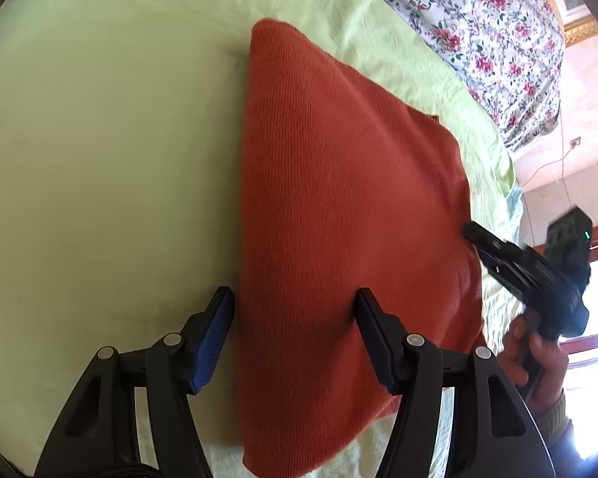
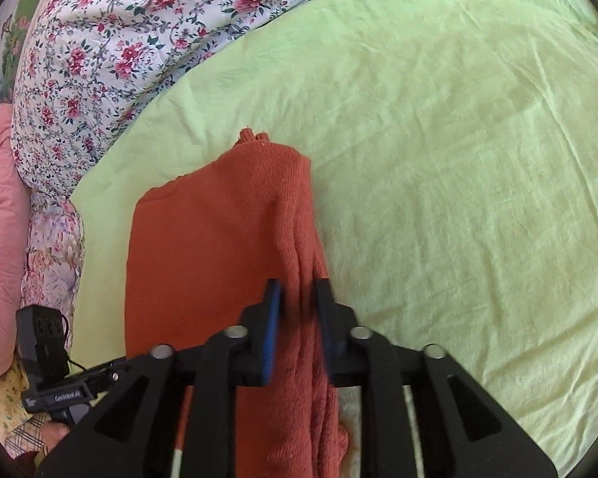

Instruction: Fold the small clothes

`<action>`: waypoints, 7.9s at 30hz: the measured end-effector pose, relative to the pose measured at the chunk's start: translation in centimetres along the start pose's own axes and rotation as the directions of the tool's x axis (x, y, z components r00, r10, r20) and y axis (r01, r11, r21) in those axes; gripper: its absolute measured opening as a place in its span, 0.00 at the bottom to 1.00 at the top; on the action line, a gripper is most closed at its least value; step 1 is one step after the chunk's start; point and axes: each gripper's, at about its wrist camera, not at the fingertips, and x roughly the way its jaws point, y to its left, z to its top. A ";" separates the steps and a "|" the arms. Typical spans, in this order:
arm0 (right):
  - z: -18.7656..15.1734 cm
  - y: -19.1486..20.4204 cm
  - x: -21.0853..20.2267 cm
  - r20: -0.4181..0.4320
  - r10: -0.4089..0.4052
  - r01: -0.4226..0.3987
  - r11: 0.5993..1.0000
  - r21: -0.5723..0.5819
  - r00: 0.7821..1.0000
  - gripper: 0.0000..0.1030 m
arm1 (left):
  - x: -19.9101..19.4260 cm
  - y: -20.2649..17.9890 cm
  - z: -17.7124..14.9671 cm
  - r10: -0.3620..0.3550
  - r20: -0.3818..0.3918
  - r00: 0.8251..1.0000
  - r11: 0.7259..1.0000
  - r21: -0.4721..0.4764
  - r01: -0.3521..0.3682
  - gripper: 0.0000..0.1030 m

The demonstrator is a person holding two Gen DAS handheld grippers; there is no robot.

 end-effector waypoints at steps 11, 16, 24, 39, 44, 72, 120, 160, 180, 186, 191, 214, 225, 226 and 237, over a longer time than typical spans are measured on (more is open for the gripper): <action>-0.9 -1.2 3.0 -0.095 0.114 -0.112 0.993 0.025 0.989 0.59 | 1.8 1.2 2.0 -0.091 0.013 0.996 0.994 -0.054 0.091 0.60; -0.9 -1.9 4.5 -0.137 0.217 -0.205 0.974 0.099 0.967 0.27 | 2.2 0.4 2.2 -0.102 0.017 0.995 0.995 -0.006 0.102 0.32; -1.2 -0.2 3.1 -0.084 0.266 -0.253 0.958 0.133 0.960 0.20 | -1.4 -0.1 1.1 -0.171 0.066 0.983 0.985 0.027 0.169 0.24; -5.1 13.3 8.5 -0.218 0.392 -0.402 0.916 0.002 0.894 0.19 | -14.0 11.4 -3.1 -0.104 0.204 0.973 0.991 -0.060 0.118 0.23; -6.3 15.4 11.7 -0.267 0.334 -0.357 0.933 -0.041 0.904 0.20 | -13.2 15.1 -4.4 -0.037 0.188 0.981 0.989 -0.133 0.063 0.27; -0.9 17.1 12.3 -0.124 0.191 -0.207 0.969 -0.134 0.974 0.09 | -11.5 18.8 3.7 0.153 0.289 0.945 0.969 -0.230 -0.087 0.15; -15.1 11.6 4.8 -0.223 -0.020 -0.034 0.971 -0.235 0.975 0.04 | -11.2 13.6 -15.8 0.232 0.032 0.972 0.965 -0.130 -0.226 0.38; -26.2 18.9 -3.0 -0.088 0.014 -0.049 0.911 -0.411 0.996 0.69 | -17.9 12.9 -27.2 0.392 0.184 0.901 0.903 0.109 -0.415 0.60; -25.6 18.8 -2.9 -0.037 -0.030 0.009 0.882 -0.471 0.999 0.87 | -19.4 9.4 -24.2 0.498 0.333 0.801 0.822 0.111 -0.558 0.81; -23.7 19.5 -2.3 -0.026 -0.030 0.013 0.869 -0.494 0.999 0.89 | -19.1 8.6 -22.5 0.509 0.341 0.790 0.818 0.096 -0.568 0.84; -22.8 20.6 -1.3 -0.033 -0.027 0.006 0.855 -0.519 0.999 0.89 | -18.7 8.5 -20.9 0.517 0.337 0.787 0.817 0.079 -0.571 0.85; -18.8 21.1 1.6 -0.045 -0.029 0.002 0.864 -0.503 0.999 0.90 | -16.3 9.1 -16.8 0.528 0.305 0.793 0.830 0.013 -0.558 0.86; -17.9 21.4 2.4 -0.055 -0.017 -0.013 0.867 -0.499 0.998 0.90 | -15.8 9.1 -15.8 0.545 0.293 0.785 0.819 0.012 -0.573 0.87; -17.8 21.5 2.5 -0.057 -0.015 -0.015 0.866 -0.499 0.998 0.90 | -15.8 9.0 -15.7 0.546 0.296 0.784 0.818 0.013 -0.575 0.87; -17.2 21.6 2.6 -0.054 0.004 -0.030 0.863 -0.504 0.999 0.90 | -16.0 8.5 -15.5 0.551 0.324 0.769 0.808 0.024 -0.589 0.87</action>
